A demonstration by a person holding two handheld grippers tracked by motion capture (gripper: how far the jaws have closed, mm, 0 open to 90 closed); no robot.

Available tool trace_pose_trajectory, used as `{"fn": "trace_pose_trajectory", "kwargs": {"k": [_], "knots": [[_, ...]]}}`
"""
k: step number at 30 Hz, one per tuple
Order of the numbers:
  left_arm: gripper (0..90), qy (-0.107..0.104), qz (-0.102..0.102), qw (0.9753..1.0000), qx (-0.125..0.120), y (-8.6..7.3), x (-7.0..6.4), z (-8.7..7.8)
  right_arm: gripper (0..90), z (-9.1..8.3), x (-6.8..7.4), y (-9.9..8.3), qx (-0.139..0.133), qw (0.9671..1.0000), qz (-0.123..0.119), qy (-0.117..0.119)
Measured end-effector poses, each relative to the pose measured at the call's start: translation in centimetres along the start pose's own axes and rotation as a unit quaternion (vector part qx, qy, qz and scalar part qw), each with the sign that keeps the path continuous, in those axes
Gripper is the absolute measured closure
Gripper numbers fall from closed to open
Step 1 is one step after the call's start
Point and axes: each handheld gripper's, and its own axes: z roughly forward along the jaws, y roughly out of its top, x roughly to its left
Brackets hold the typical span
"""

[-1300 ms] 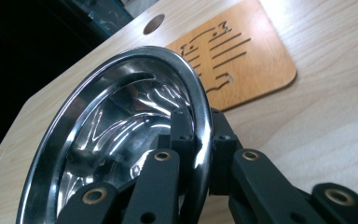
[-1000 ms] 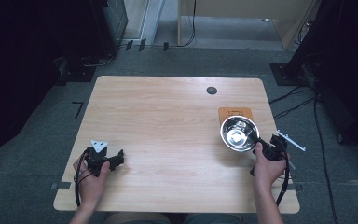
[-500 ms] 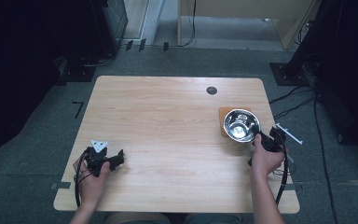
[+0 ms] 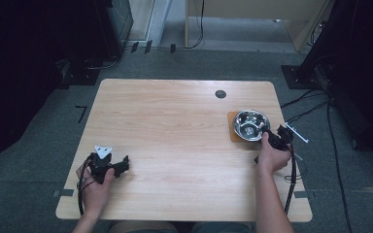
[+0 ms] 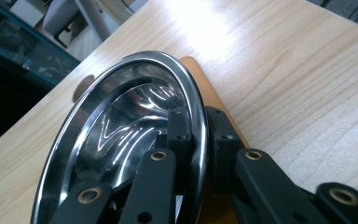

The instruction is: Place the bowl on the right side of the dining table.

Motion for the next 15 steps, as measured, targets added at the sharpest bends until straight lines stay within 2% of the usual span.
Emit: {"fn": "trace_pose_trajectory", "kwargs": {"k": [3, 6, 8, 10, 15], "knots": [[13.5, 0.000, 0.000, 1.0000, 0.000, 0.0, 0.0, 0.0, 84.5, 0.7, -0.3, -0.1, -0.002, 0.9996, 0.026, -0.005], [13.5, 0.000, 0.000, 1.0000, 0.000, 0.0, 0.0, 0.0, 83.9, 1.0, -0.3, -0.1, -0.013, 0.9991, 0.040, -0.006], [13.5, 0.000, 0.000, 1.0000, 0.000, 0.0, 0.0, 0.0, 82.9, 1.2, -0.2, 0.0, -0.018, 0.9989, 0.044, -0.003], [13.5, 0.000, 0.000, 1.0000, 0.000, 0.0, 0.0, 0.0, 81.7, 1.3, 0.1, 0.2, -0.024, 0.9990, 0.039, 0.002], [13.6, 0.000, 0.000, 1.0000, 0.000, 0.0, 0.0, 0.0, 70.0, 1.1, 0.7, 0.7, -0.030, 0.9983, 0.045, 0.022]]}}
